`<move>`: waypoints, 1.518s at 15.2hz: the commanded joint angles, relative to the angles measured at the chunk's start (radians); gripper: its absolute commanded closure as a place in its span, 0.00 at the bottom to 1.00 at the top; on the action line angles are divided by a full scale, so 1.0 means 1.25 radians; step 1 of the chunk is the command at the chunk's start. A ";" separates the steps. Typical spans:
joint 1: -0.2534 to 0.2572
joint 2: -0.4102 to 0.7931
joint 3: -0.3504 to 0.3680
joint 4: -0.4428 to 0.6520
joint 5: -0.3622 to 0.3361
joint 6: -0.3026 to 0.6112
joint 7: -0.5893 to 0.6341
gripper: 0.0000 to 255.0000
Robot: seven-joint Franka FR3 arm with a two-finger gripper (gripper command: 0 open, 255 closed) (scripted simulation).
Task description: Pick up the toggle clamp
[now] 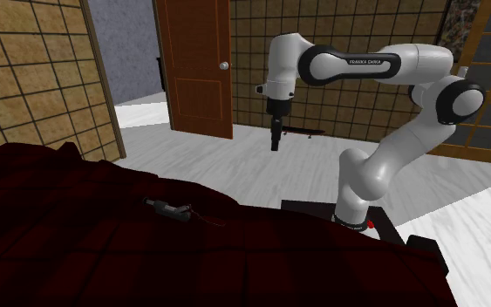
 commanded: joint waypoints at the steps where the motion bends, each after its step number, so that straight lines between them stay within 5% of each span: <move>1: 0.000 0.000 0.000 0.000 0.000 0.000 0.000 0.00; 13: 0.050 0.253 0.167 0.158 0.060 0.128 0.150 0.00; 23: 0.073 0.514 0.296 0.387 0.003 0.178 0.295 0.00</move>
